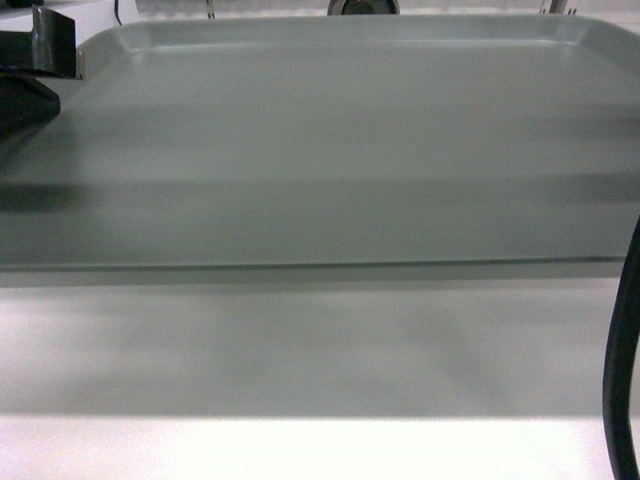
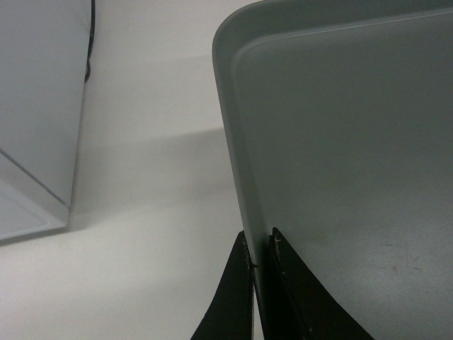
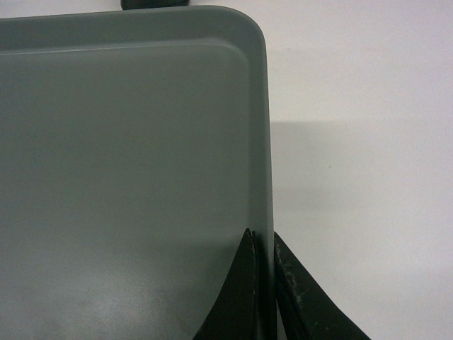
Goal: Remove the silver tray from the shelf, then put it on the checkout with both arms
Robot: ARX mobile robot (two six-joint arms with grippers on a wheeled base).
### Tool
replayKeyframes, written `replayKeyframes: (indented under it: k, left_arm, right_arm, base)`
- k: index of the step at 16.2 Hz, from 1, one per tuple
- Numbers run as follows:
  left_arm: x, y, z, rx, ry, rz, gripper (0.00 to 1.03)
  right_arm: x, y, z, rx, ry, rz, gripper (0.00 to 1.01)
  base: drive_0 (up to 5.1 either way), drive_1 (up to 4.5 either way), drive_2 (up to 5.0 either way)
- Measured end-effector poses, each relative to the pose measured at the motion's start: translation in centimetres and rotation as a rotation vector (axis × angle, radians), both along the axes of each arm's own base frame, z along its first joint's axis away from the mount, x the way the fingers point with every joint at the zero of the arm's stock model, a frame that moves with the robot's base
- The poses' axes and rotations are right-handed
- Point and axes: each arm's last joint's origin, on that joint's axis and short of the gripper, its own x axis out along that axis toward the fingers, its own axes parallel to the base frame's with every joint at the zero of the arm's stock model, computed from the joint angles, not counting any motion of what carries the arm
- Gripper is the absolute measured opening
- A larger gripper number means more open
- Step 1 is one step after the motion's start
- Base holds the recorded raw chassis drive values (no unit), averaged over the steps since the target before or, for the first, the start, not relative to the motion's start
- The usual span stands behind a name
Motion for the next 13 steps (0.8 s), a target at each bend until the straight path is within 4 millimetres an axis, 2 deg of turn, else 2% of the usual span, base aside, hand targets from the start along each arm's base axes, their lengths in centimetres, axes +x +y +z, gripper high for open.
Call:
replayKeyframes:
  k: [13]
  left_arm:
    - [-0.01,0.01,-0.02,0.001,0.002,0.001,0.04]
  right_arm:
    - [-0.01,0.0,0.02,0.0,0.0,0.0,0.03]
  base:
    - [0.0,0.0,0.0]
